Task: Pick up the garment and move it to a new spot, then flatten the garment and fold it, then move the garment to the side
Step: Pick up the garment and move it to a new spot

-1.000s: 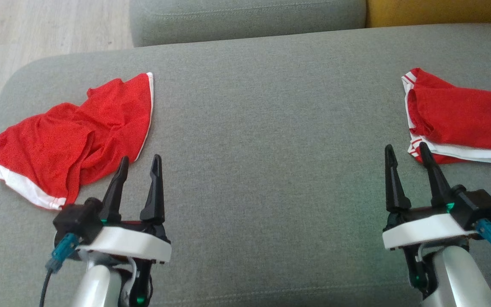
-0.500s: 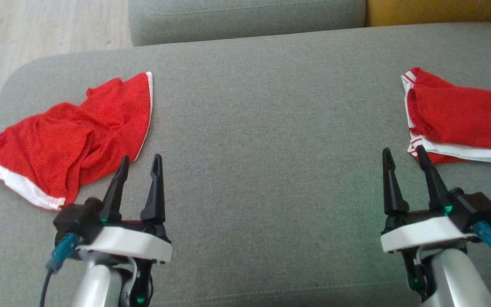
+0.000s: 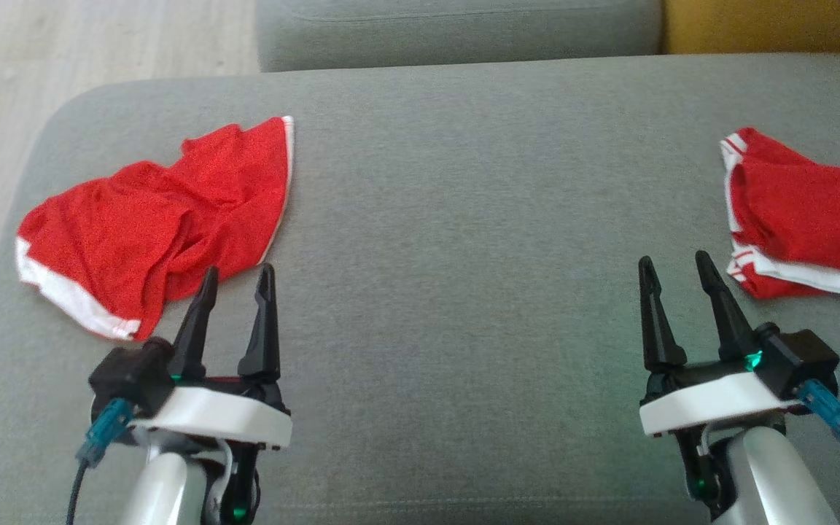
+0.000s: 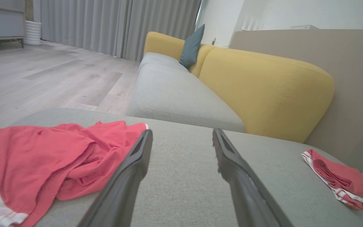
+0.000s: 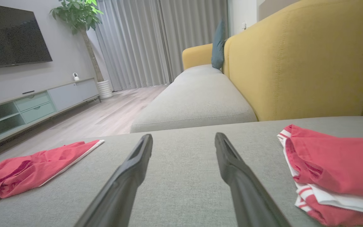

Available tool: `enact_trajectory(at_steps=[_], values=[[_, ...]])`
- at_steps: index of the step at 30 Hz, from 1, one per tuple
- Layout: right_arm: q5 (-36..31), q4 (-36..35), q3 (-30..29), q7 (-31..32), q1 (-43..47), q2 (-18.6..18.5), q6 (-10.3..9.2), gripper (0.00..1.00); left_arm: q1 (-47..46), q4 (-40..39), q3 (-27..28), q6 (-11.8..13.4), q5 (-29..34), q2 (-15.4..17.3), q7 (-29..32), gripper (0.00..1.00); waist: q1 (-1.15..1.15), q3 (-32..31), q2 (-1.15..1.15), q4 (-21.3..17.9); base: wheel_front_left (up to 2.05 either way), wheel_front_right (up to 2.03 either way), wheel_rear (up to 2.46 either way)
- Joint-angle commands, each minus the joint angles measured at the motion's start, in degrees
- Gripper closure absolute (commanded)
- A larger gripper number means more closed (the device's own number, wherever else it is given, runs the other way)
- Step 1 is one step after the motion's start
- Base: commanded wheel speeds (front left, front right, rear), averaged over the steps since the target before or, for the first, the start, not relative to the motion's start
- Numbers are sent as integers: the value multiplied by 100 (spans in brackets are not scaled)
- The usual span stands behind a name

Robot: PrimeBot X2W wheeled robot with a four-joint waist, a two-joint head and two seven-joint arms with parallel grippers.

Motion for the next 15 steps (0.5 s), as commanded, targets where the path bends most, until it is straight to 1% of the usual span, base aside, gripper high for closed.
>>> enact_trajectory(at_steps=[1,15], values=[[9,-167,131,-62,-97,-3,36,0,-190,-189,198,41,0,52,-69,0,0,-12,0,129,0,0,0],[58,-64,373,-62,-68,-3,36,0,-123,-190,438,127,14,52,-69,0,0,-96,0,1085,0,0,0]])
